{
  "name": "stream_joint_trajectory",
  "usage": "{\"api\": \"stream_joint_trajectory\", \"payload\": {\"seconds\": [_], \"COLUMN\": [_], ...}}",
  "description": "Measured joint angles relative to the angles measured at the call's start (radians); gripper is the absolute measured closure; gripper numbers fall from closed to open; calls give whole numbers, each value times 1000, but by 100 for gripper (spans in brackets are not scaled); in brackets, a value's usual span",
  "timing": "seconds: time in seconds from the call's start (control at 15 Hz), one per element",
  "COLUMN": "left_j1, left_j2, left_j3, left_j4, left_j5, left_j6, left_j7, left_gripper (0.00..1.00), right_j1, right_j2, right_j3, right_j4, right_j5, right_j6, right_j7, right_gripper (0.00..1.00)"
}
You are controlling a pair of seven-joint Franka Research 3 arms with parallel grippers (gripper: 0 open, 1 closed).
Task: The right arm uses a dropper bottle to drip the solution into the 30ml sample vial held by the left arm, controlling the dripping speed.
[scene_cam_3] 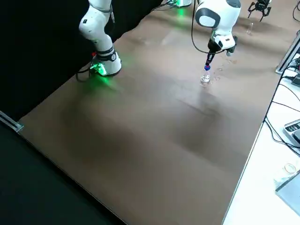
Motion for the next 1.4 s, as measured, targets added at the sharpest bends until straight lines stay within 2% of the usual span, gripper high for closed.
{"api": "stream_joint_trajectory", "payload": {"seconds": [0.13,0.27,0.67,0.93,1.4], "left_j1": [2,-2,-23,-30,-64], "left_j2": [1,3,57,66,93], "left_j3": [0,-2,-6,-13,-14], "left_j4": [0,0,-2,2,22], "left_j5": [-6,-6,-29,-75,-80], "left_j6": [-1,-1,-1,-1,17], "left_j7": [1,1,27,59,86], "left_gripper": [0,0,0,0,4], "right_j1": [0,0,0,0,0], "right_j2": [0,0,0,0,-10], "right_j3": [0,0,-1,-1,-3], "right_j4": [0,1,2,9,24], "right_j5": [0,0,0,0,0], "right_j6": [-13,-21,-33,-34,-57], "right_j7": [0,1,13,14,15], "right_gripper": [94,95,96,96,96]}}
